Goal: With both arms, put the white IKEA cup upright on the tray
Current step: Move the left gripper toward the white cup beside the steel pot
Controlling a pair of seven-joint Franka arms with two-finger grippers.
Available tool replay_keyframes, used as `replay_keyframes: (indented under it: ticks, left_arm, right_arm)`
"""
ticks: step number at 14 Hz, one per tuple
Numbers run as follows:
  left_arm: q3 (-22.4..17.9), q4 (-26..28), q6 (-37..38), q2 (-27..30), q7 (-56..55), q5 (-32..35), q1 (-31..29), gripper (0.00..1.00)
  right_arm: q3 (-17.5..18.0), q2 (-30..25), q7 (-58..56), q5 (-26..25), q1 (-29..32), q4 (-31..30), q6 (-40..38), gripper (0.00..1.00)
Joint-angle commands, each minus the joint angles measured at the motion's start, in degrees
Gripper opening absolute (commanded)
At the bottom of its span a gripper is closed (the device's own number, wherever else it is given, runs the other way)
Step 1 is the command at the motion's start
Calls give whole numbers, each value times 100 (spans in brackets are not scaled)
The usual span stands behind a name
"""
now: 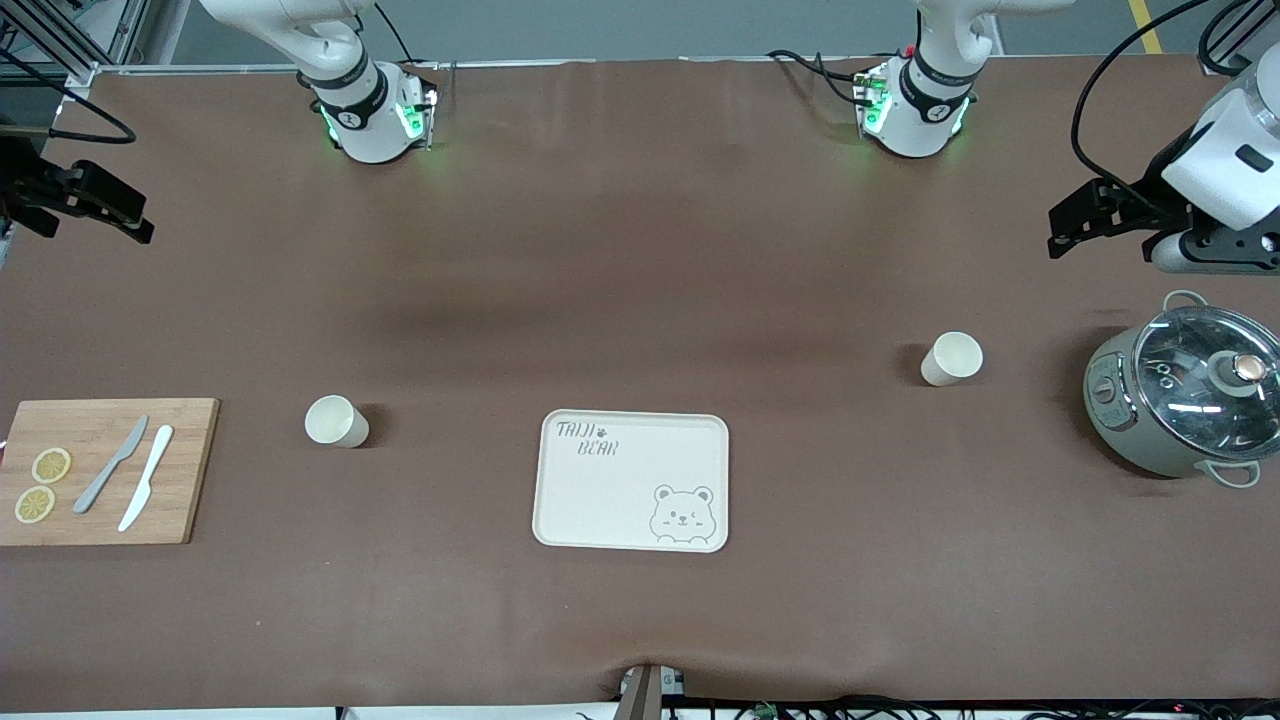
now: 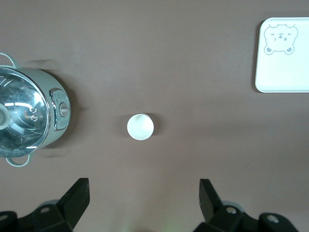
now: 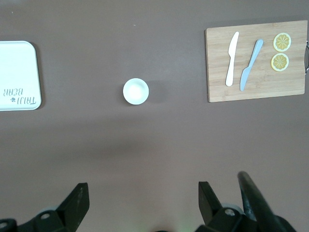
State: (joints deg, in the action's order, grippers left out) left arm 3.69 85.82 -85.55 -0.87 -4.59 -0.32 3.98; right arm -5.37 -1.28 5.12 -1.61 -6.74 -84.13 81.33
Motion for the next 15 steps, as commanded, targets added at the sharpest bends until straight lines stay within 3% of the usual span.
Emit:
replay_keyframes:
  ticks: [1, 9, 13, 15]
  left_arm:
    - [26, 93, -94, 79, 90, -12, -20, 100]
    - [18, 258, -66, 43, 828, -126, -55, 100]
    - [26, 1987, -1698, 631, 855, -126, -213, 100]
    - [18, 2438, -2070, 650, 916, -108, -231, 100]
  right_arm:
    - [-25, 40, 50, -15, -47, 63, -12, 100]
    - [-25, 49, 41, -15, -47, 63, -47, 100]
    - [-25, 84, 41, -23, 6, 63, -65, 100]
    - [-34, 84, 41, -23, 6, 63, -82, 100]
